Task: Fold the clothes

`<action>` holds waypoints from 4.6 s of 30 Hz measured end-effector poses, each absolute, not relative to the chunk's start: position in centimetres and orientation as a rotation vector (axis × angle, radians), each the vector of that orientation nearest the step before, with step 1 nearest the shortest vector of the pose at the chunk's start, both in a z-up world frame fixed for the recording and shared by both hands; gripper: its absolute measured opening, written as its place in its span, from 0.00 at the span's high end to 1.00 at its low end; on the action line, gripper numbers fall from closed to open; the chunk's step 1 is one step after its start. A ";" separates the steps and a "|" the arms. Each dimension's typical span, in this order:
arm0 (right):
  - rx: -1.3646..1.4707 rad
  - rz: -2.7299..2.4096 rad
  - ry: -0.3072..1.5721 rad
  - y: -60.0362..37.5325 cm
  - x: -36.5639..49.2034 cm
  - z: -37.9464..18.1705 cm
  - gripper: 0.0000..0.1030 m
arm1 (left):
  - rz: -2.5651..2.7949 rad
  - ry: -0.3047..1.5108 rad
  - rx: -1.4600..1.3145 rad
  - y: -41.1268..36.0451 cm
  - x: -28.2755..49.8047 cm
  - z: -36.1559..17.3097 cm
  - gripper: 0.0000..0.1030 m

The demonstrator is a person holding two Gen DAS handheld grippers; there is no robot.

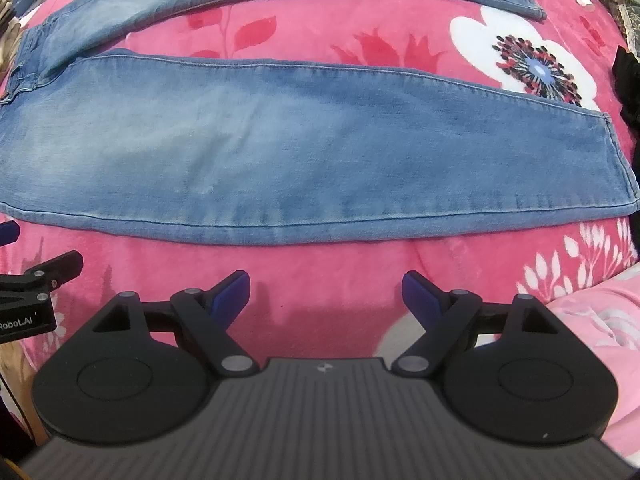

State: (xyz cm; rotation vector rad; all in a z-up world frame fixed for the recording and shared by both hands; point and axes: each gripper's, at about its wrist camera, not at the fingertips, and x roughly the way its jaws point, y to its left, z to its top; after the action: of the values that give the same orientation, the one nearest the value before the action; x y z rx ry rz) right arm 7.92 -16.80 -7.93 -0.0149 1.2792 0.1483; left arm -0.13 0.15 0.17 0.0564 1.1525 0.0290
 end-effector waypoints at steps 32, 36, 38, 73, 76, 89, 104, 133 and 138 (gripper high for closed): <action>-0.074 0.124 1.266 -16.9 8.5 -8.6 0.19 | -0.005 1.150 0.011 0.0 1.0 -1.2 0.10; -0.077 0.116 1.274 -17.1 8.7 -9.0 0.19 | -0.013 1.158 0.012 0.0 1.4 -1.6 0.10; -0.077 0.114 1.275 -17.2 8.8 -9.1 0.19 | -0.021 1.156 0.016 -0.1 1.6 -1.8 0.10; 1.250 0.060 1.314 -25.9 11.4 -15.5 0.26 | 0.300 1.021 -0.540 20.1 -1.7 -2.6 0.40; 1.267 0.047 1.306 -25.8 11.2 -15.8 0.27 | 0.268 1.006 -0.554 20.8 -2.1 -3.3 0.40; 1.345 0.028 1.187 -26.7 11.6 -16.2 0.34 | 0.273 0.796 -0.666 22.9 -2.4 -5.1 0.43; 1.307 -0.018 1.166 -25.4 11.8 -16.8 0.68 | 0.308 0.810 -0.731 24.5 -2.3 -5.3 0.75; 0.790 0.241 0.873 -24.1 23.2 -8.5 0.94 | 0.247 0.552 -0.344 22.0 5.4 0.7 0.90; 0.729 0.269 0.829 -23.4 26.8 -7.2 0.94 | 0.249 0.485 -0.316 22.0 8.0 1.2 0.90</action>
State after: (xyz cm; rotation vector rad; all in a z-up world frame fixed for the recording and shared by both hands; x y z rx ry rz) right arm 26.76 -23.35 -7.23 0.7287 0.8288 0.2685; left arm 8.02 21.99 1.23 -0.3164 0.4851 0.2487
